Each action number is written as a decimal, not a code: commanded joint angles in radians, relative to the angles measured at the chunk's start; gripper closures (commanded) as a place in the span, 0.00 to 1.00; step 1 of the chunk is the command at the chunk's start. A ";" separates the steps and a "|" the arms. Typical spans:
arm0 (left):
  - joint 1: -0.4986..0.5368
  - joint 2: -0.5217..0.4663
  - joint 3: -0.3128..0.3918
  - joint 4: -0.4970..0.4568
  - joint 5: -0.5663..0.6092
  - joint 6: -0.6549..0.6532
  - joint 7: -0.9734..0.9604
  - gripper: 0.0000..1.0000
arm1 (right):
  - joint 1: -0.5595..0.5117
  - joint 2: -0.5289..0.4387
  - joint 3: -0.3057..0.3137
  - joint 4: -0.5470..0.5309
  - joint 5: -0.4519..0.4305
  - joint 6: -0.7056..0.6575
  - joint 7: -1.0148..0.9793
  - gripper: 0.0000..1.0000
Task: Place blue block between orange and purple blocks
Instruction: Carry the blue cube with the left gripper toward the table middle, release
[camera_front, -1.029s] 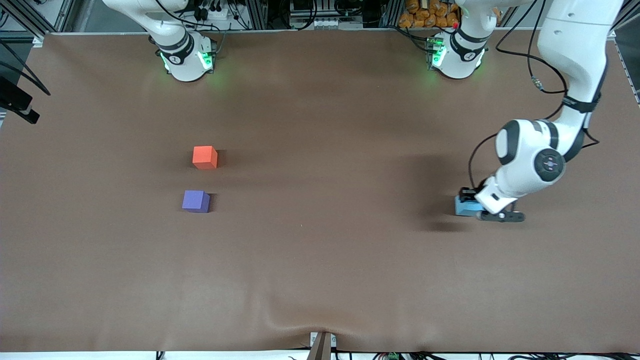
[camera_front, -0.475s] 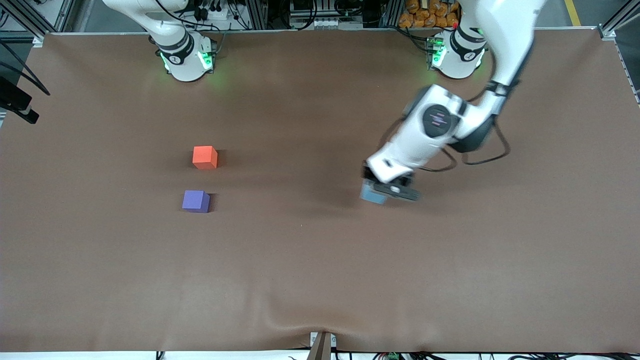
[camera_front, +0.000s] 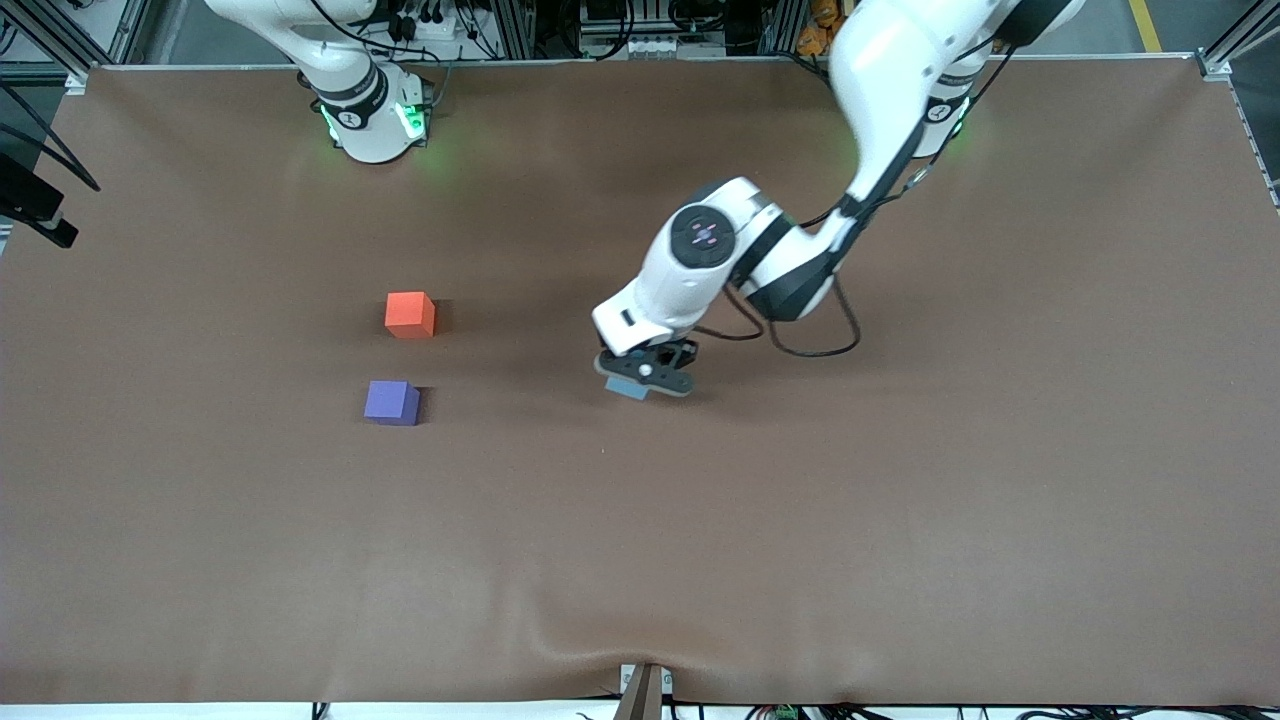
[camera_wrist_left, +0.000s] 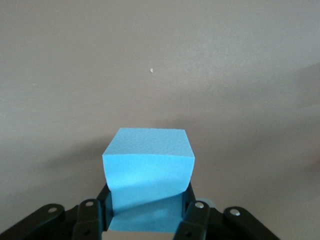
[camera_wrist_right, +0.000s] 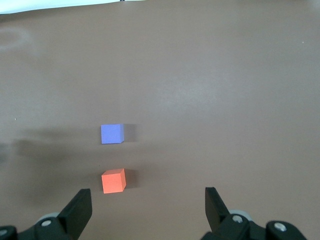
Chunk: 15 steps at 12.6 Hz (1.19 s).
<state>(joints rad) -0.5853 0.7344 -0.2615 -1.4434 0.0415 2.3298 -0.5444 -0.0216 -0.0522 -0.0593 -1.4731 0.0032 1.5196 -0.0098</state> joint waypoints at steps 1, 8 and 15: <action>-0.106 0.118 0.060 0.153 0.018 -0.032 -0.080 0.45 | -0.031 0.009 0.018 0.023 0.004 -0.015 -0.009 0.00; -0.203 0.160 0.097 0.170 0.021 0.003 -0.123 0.00 | -0.024 0.012 0.016 0.020 0.003 -0.030 -0.009 0.00; -0.038 -0.205 0.114 0.138 0.032 -0.353 -0.186 0.00 | 0.005 0.152 0.023 0.027 0.001 -0.084 -0.010 0.00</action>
<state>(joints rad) -0.7056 0.6475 -0.1437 -1.2446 0.0567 2.0638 -0.7258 -0.0209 0.0713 -0.0431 -1.4769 0.0038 1.4509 -0.0102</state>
